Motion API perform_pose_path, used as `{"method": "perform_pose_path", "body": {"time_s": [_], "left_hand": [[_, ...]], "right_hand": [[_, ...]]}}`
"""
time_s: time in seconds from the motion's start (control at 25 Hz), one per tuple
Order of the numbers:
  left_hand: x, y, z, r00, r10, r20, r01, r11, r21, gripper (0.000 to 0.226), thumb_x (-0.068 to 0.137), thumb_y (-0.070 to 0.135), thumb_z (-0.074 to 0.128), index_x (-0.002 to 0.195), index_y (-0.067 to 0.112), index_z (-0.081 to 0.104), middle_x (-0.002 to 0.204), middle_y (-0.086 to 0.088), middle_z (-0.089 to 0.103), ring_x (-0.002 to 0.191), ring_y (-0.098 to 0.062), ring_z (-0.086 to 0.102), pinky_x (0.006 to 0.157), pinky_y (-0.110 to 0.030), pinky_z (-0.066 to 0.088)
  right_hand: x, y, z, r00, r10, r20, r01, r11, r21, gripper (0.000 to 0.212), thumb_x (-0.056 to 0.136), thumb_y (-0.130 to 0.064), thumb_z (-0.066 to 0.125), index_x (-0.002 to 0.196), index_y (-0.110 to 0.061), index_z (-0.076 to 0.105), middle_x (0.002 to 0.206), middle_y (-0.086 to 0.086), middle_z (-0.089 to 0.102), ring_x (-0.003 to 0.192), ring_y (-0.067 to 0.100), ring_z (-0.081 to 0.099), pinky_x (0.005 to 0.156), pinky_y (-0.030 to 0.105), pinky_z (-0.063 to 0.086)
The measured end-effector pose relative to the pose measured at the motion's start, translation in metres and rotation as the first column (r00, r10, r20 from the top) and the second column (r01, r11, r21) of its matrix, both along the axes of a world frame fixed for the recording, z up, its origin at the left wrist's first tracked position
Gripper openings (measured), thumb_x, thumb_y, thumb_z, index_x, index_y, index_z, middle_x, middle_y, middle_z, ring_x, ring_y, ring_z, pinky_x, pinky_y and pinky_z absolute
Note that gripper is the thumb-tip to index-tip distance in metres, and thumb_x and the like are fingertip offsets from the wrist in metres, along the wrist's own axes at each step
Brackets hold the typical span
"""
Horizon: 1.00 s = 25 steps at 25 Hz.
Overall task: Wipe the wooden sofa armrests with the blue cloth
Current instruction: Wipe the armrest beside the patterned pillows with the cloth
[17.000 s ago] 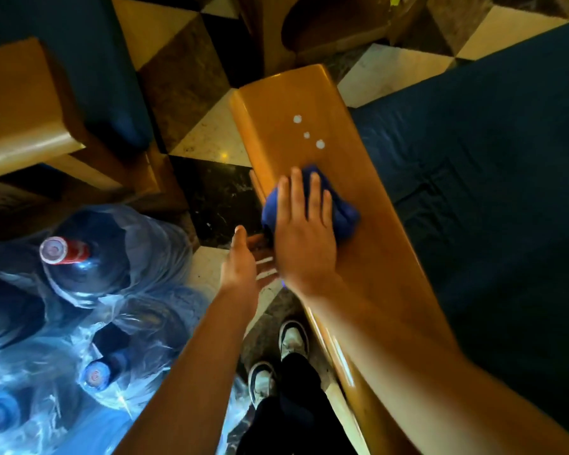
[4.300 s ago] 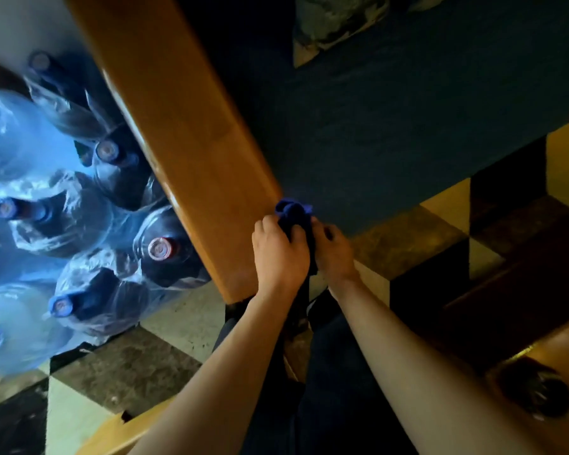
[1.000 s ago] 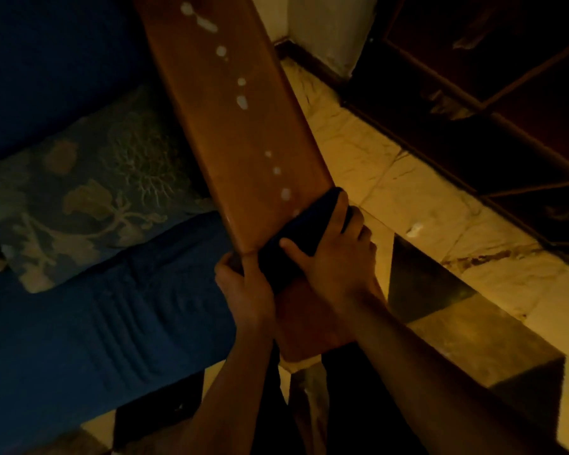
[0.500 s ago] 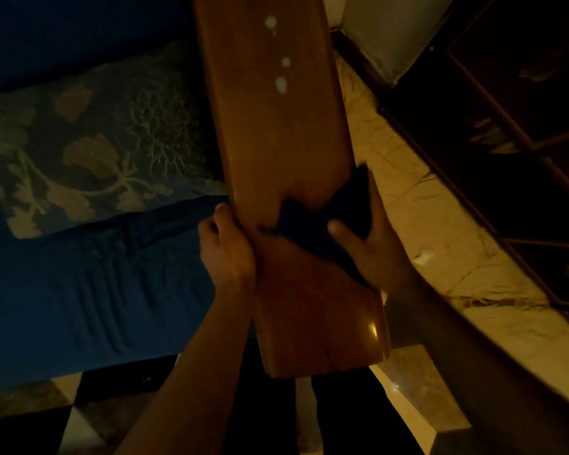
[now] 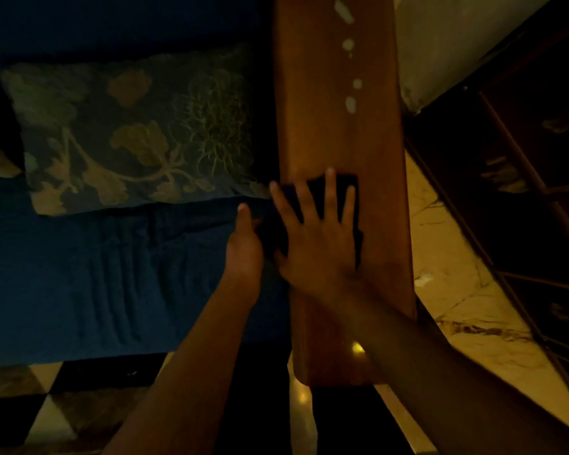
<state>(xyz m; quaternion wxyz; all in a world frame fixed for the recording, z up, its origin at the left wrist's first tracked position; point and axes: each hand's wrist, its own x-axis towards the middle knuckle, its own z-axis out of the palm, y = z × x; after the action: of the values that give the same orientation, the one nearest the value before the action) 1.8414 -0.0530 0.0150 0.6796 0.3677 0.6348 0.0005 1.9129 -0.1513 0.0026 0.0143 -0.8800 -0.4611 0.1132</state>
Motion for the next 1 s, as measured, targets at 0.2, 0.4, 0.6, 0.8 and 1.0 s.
{"method": "perform_pose_path", "body": {"time_s": [0.2, 0.4, 0.6, 0.8, 1.0], "left_hand": [[0.041, 0.059, 0.007, 0.990, -0.052, 0.133, 0.047, 0.998, 0.039, 0.066, 0.103, 0.062, 0.027, 0.141, 0.015, 0.054, 0.129, -0.011, 0.066, 0.113, -0.025, 0.064, 0.086, -0.040, 0.052], [0.049, 0.035, 0.010, 0.992, -0.118, 0.038, 0.115, 0.990, 0.077, 0.072, 0.103, 0.062, 0.028, 0.152, 0.013, 0.044, 0.152, -0.016, 0.051, 0.134, -0.034, 0.053, 0.115, -0.052, 0.039], [0.090, 0.033, 0.007, 0.992, -0.123, 0.034, 0.112, 0.967, 0.228, 0.060, 0.103, 0.062, 0.028, 0.142, 0.021, 0.047, 0.106, 0.012, 0.054, 0.087, -0.005, 0.050, 0.078, -0.028, 0.040], [0.163, 0.082, -0.009, 0.998, -0.059, 0.001, 0.053, 0.919, 0.390, 0.058, 0.104, 0.059, 0.029, 0.138, 0.018, 0.051, 0.137, -0.009, 0.058, 0.100, -0.014, 0.056, 0.096, -0.035, 0.039], [0.210, 0.100, -0.003, 0.987, 0.044, -0.152, 0.032, 0.885, 0.465, 0.068, 0.105, 0.059, 0.026, 0.154, 0.014, 0.040, 0.157, -0.015, 0.045, 0.139, -0.032, 0.045, 0.113, -0.036, 0.028]], "right_hand": [[0.079, 0.111, -0.002, 0.977, -0.203, 0.065, 0.208, 0.974, -0.089, 0.096, 0.089, -0.059, 0.049, 0.164, -0.026, 0.001, 0.172, 0.014, 0.007, 0.155, 0.048, -0.002, 0.122, 0.068, 0.003], [-0.018, -0.006, 0.009, 0.955, -0.296, 0.006, 0.296, 0.955, -0.031, 0.106, 0.084, -0.067, 0.058, 0.165, -0.023, 0.006, 0.173, 0.013, 0.002, 0.158, 0.041, 0.000, 0.122, 0.066, 0.011], [0.018, -0.010, 0.006, 0.888, -0.459, -0.024, 0.454, 0.884, -0.108, 0.128, 0.070, -0.100, 0.028, 0.163, -0.012, 0.018, 0.169, 0.023, 0.011, 0.156, 0.048, 0.007, 0.121, 0.069, 0.011], [0.180, 0.107, -0.008, 0.860, -0.502, -0.087, 0.507, 0.861, 0.043, 0.136, 0.062, -0.105, 0.022, 0.164, -0.018, 0.000, 0.170, 0.023, 0.002, 0.155, 0.050, 0.000, 0.121, 0.070, 0.006], [0.312, 0.166, -0.001, 0.759, -0.474, -0.447, 0.559, 0.826, 0.074, 0.135, 0.069, -0.094, 0.053, 0.162, -0.018, -0.007, 0.168, 0.022, 0.014, 0.147, 0.047, 0.030, 0.115, 0.059, 0.035]]}}
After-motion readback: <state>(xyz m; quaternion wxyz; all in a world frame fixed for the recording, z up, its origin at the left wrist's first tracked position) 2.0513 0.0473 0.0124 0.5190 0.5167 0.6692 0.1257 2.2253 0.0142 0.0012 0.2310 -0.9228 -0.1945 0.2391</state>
